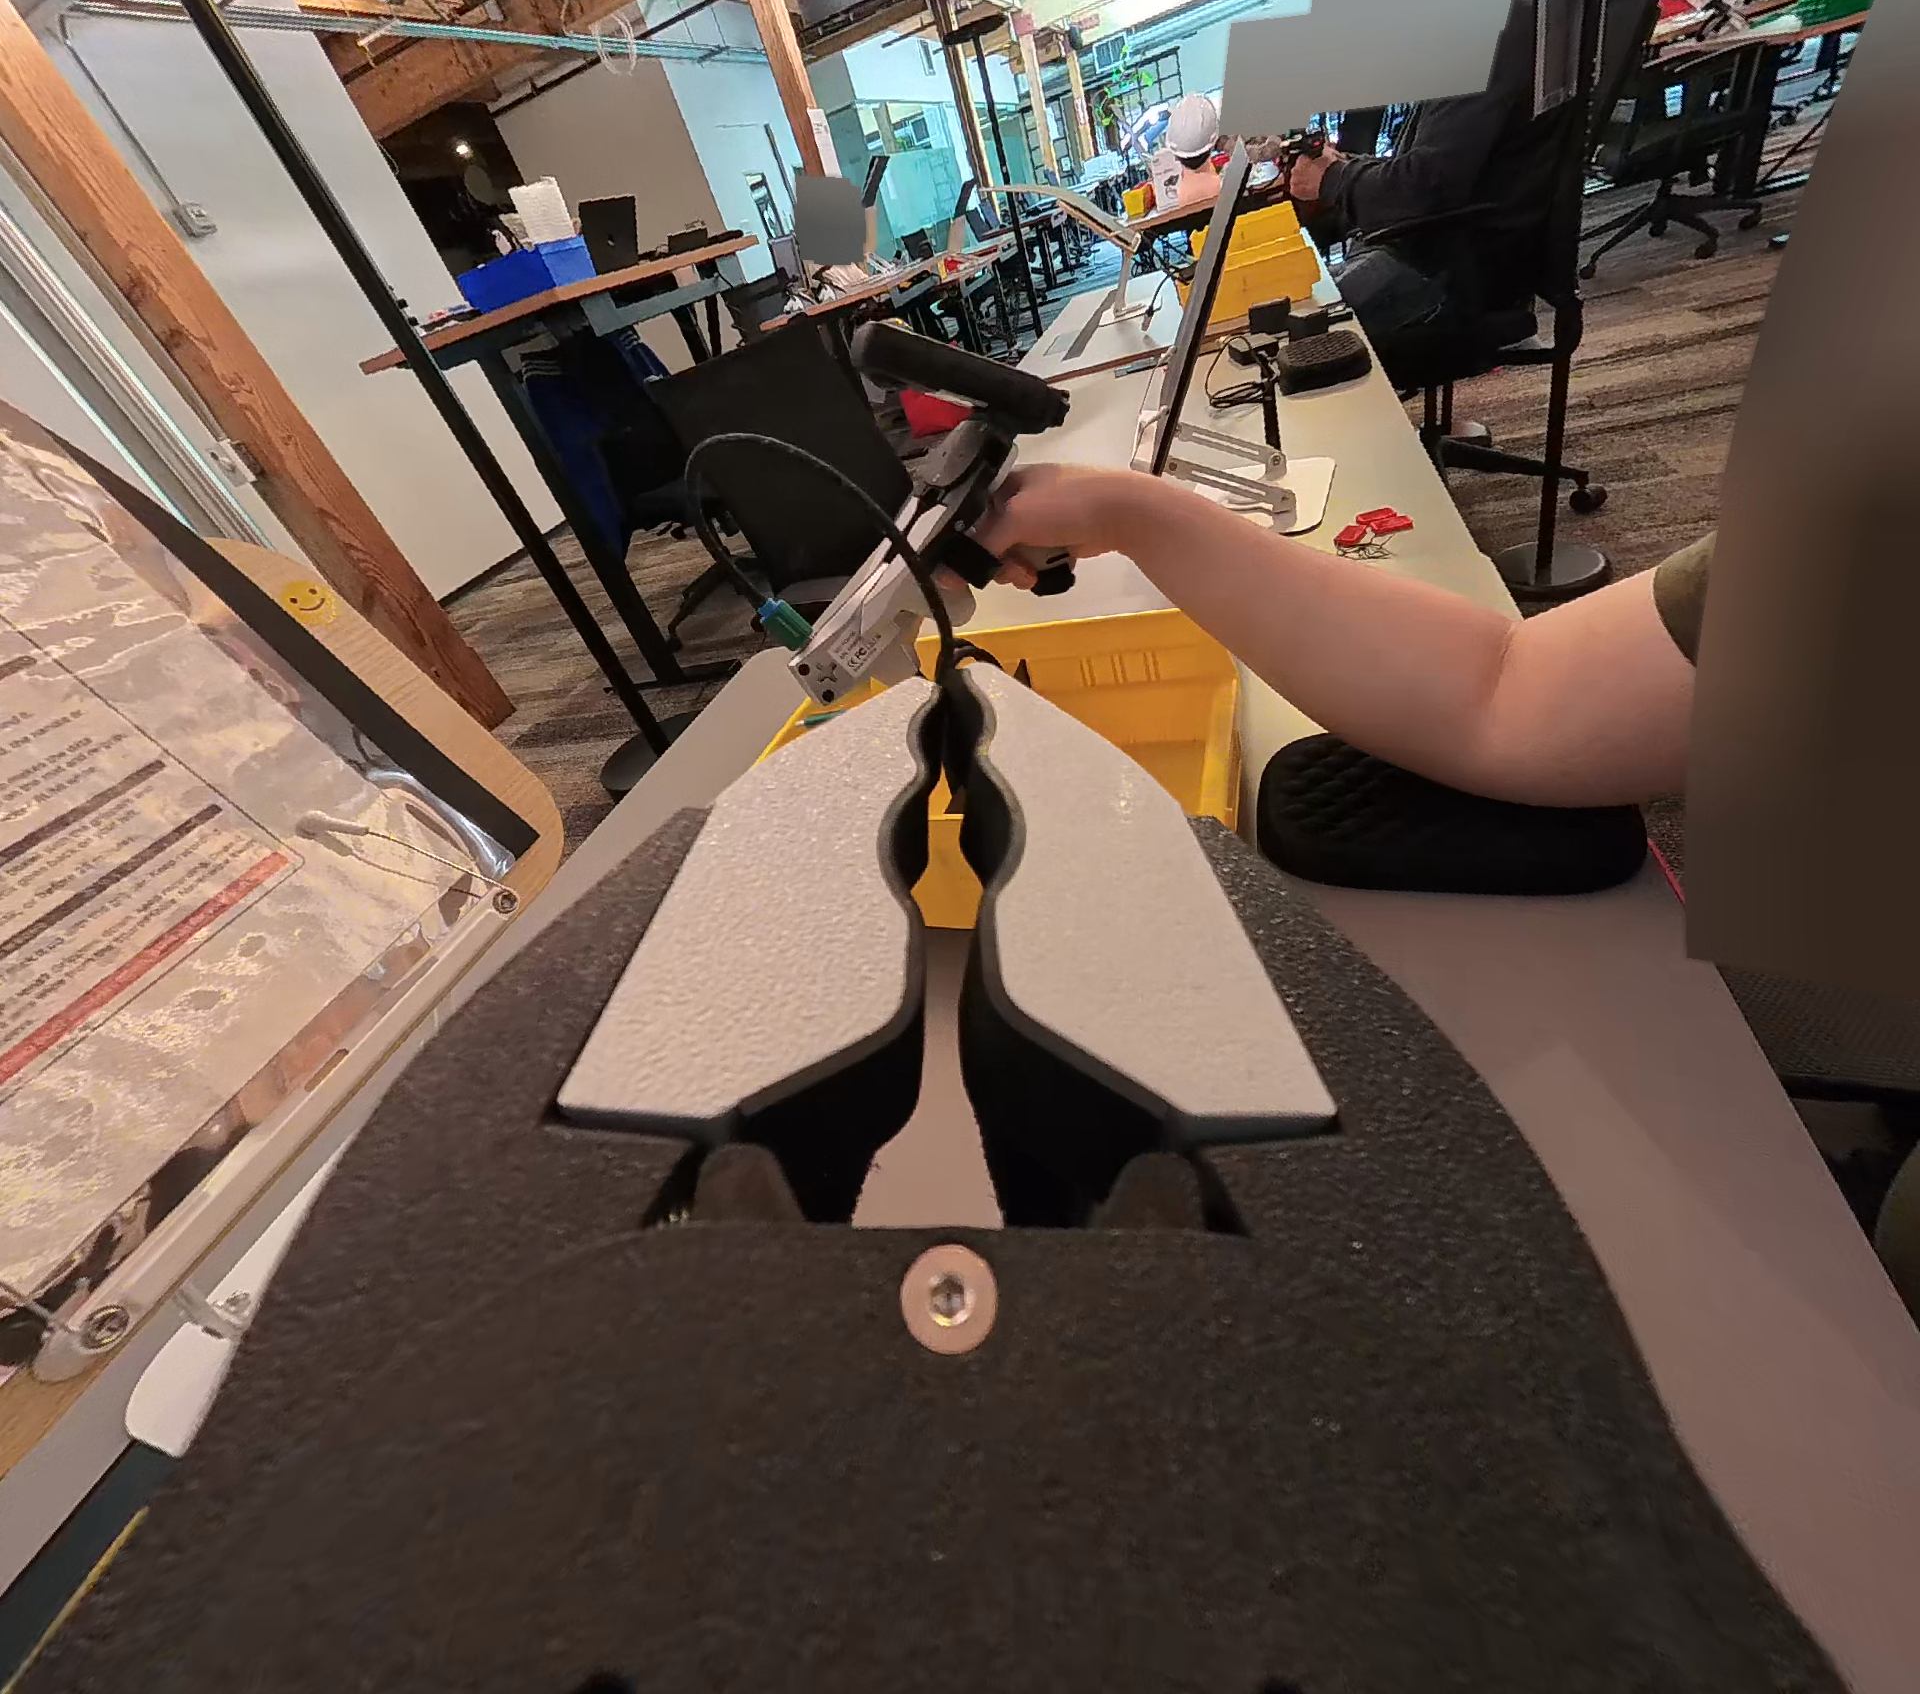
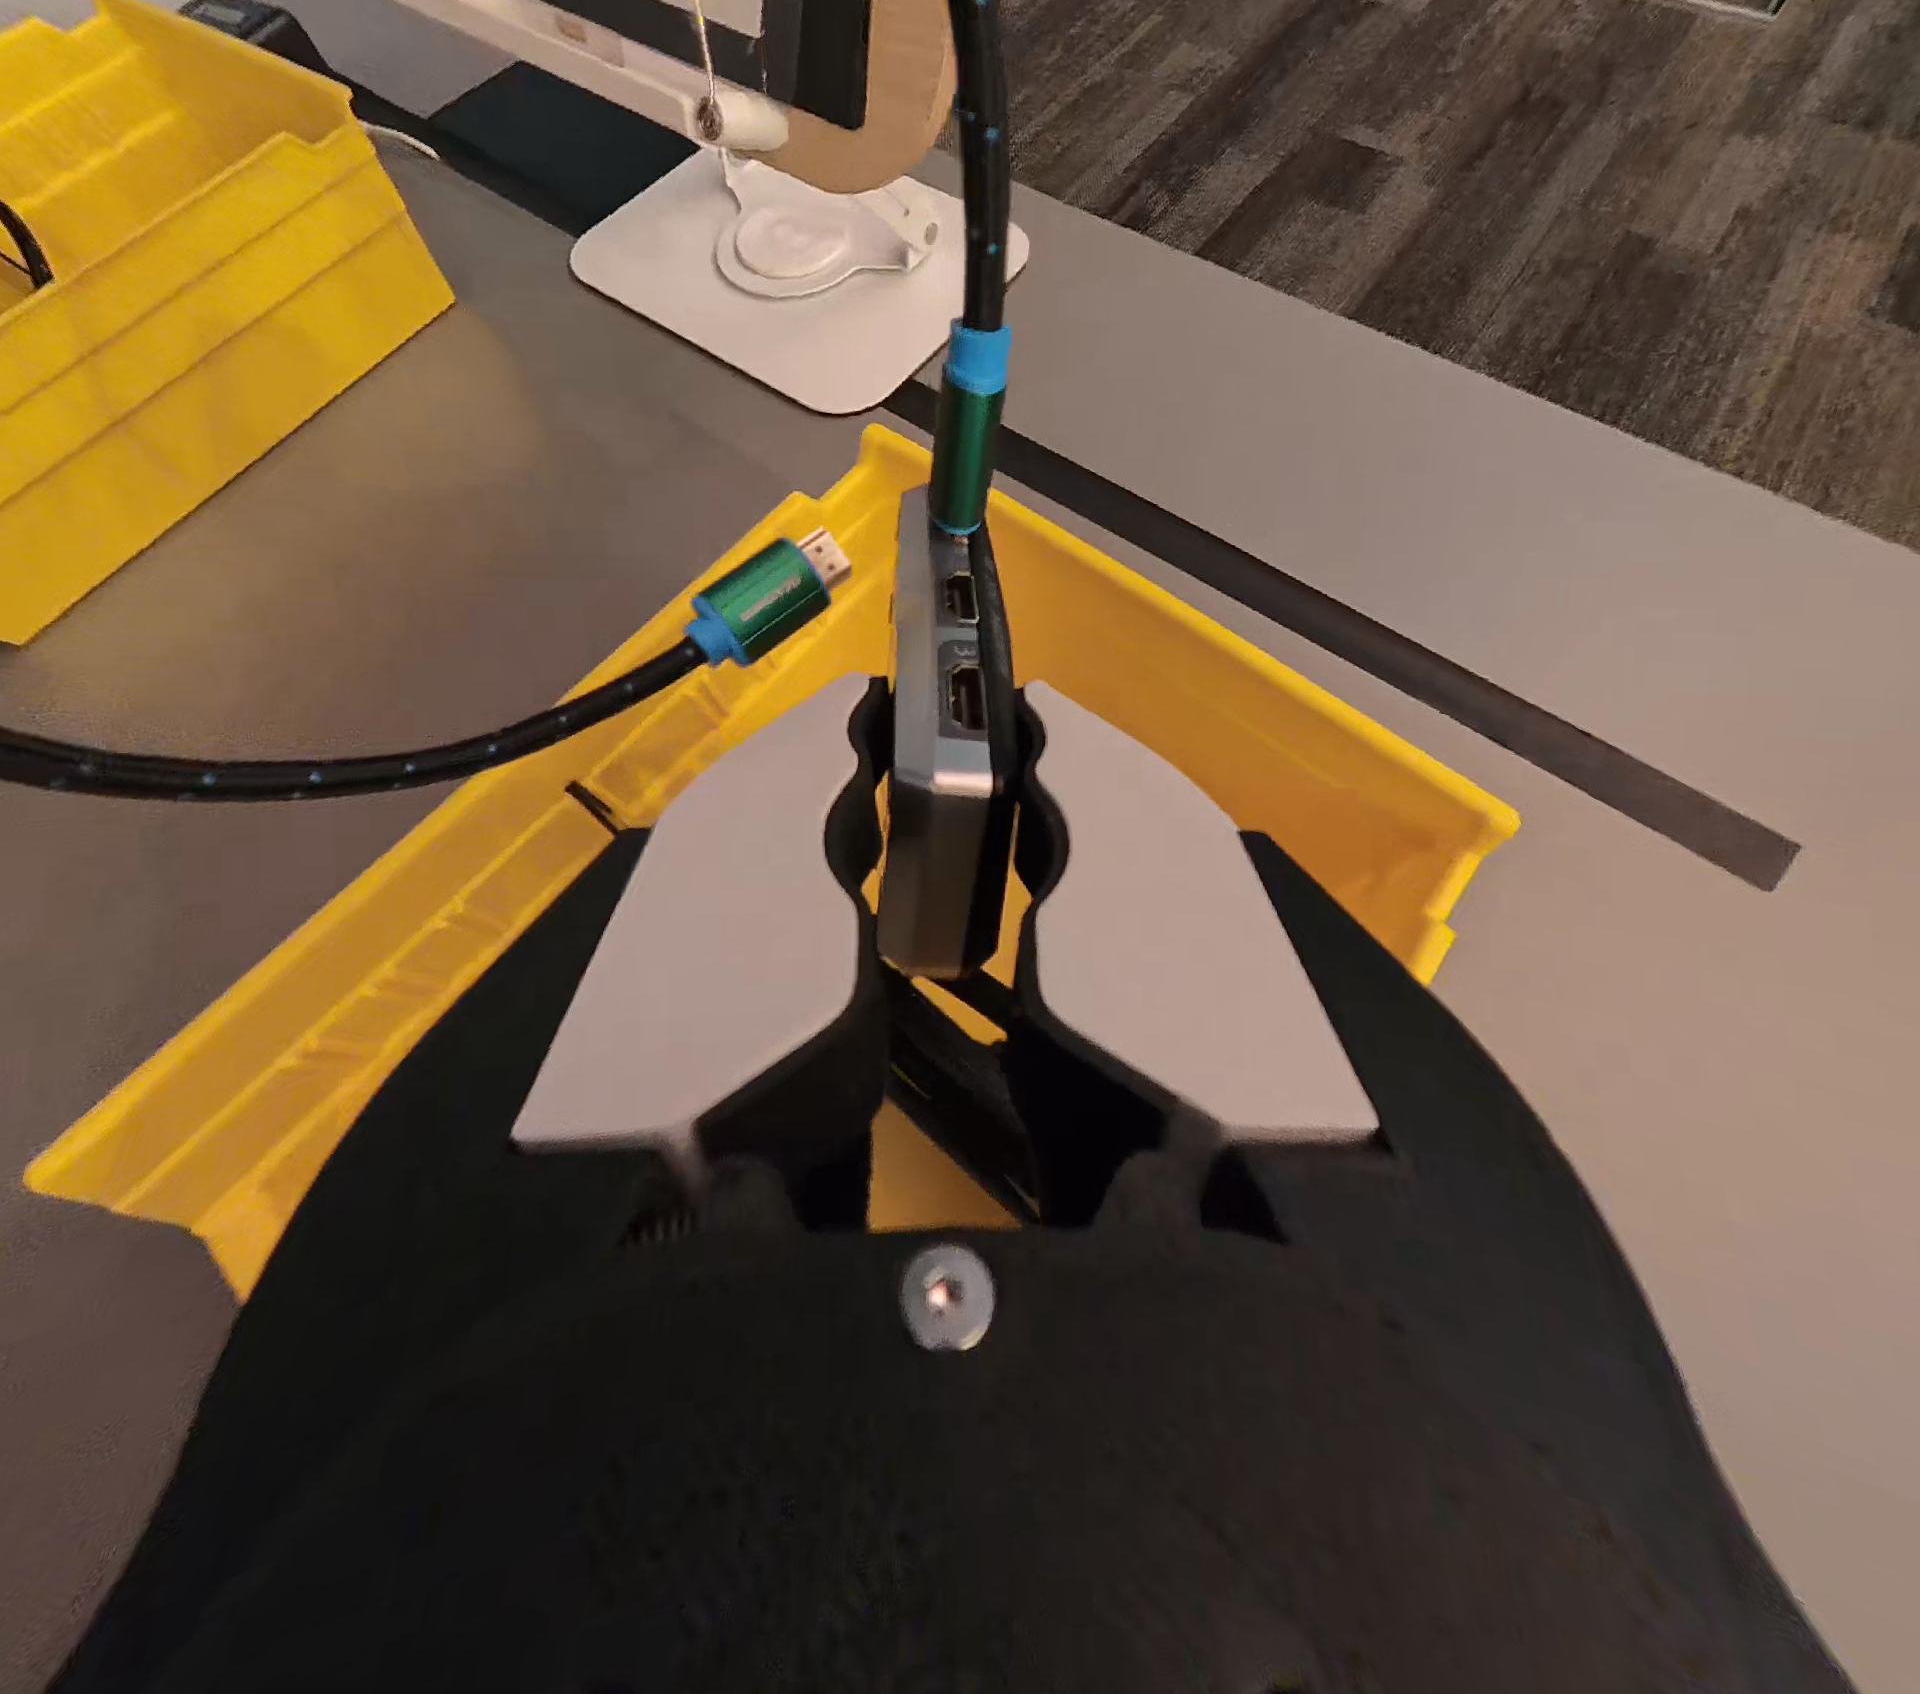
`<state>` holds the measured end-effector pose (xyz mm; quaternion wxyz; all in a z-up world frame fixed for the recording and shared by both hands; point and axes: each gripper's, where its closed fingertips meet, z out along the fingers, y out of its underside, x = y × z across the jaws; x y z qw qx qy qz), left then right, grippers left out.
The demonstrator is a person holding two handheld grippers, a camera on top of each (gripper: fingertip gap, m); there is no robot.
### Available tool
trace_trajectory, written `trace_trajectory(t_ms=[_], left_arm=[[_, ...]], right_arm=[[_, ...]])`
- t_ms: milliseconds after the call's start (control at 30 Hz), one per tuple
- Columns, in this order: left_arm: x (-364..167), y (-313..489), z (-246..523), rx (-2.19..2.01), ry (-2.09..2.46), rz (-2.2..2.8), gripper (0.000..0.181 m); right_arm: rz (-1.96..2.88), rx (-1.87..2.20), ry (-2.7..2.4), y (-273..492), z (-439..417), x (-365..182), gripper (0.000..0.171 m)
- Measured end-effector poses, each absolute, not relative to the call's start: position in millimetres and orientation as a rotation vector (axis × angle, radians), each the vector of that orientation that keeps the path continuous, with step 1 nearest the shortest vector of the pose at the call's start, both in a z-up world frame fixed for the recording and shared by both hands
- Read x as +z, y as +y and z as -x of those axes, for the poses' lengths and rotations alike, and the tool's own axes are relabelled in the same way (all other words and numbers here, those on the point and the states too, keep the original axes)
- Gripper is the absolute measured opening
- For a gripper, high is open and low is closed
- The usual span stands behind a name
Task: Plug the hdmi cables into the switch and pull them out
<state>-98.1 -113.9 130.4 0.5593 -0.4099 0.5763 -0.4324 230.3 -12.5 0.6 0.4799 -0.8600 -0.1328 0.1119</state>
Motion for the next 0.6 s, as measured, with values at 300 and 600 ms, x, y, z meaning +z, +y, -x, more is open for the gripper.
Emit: trace_trajectory(t_ms=[300, 600], left_arm=[[118.9, -115.4, 88.1, -1.003, 1.404, 0.982, 0.0], [109.0, -115.5, 80.6, -0.995, 1.436, 1.004, 0.0]], right_arm=[[2.087, 0.459, -0.262, 0.9, -220.7, -14.7, 0.021], [2.096, 0.338, -0.339, 4.2, -216.2, -13.7, 0.021]])
